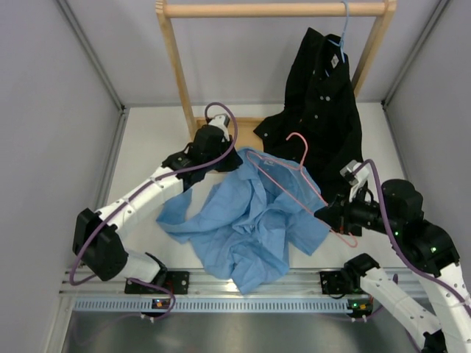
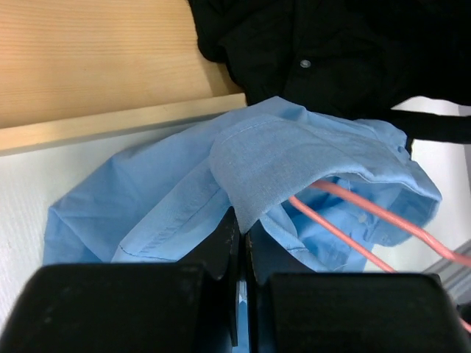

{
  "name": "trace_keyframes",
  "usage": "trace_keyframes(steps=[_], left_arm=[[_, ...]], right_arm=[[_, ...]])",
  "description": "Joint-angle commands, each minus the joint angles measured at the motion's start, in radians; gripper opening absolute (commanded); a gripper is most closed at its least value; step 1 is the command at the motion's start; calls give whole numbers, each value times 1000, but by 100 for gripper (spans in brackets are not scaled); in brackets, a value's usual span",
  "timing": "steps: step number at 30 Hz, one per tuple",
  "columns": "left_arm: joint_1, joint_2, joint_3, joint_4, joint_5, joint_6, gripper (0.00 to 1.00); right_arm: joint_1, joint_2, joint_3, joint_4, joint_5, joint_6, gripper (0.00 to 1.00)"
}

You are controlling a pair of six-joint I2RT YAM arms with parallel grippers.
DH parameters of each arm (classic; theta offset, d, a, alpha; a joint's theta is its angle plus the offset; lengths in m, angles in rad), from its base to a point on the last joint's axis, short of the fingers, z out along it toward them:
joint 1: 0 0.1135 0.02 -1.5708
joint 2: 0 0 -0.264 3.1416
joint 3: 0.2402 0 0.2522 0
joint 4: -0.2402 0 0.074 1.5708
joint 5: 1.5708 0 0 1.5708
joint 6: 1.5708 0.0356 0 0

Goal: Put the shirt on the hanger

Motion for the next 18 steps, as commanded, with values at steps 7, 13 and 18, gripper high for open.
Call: trace_keyframes(steps=[7,13,18], left_arm=[[3,-93,6,49,301,70,0],[-52,-168,-15,-1,511,190,0],[-64,-256,55,-179,408,288,0]], right_arm=[[-7,88,-51,89,-25,2,0],[-4,114,-107,253,-278,56,0],[17,109,-215,458,-483,129,0]])
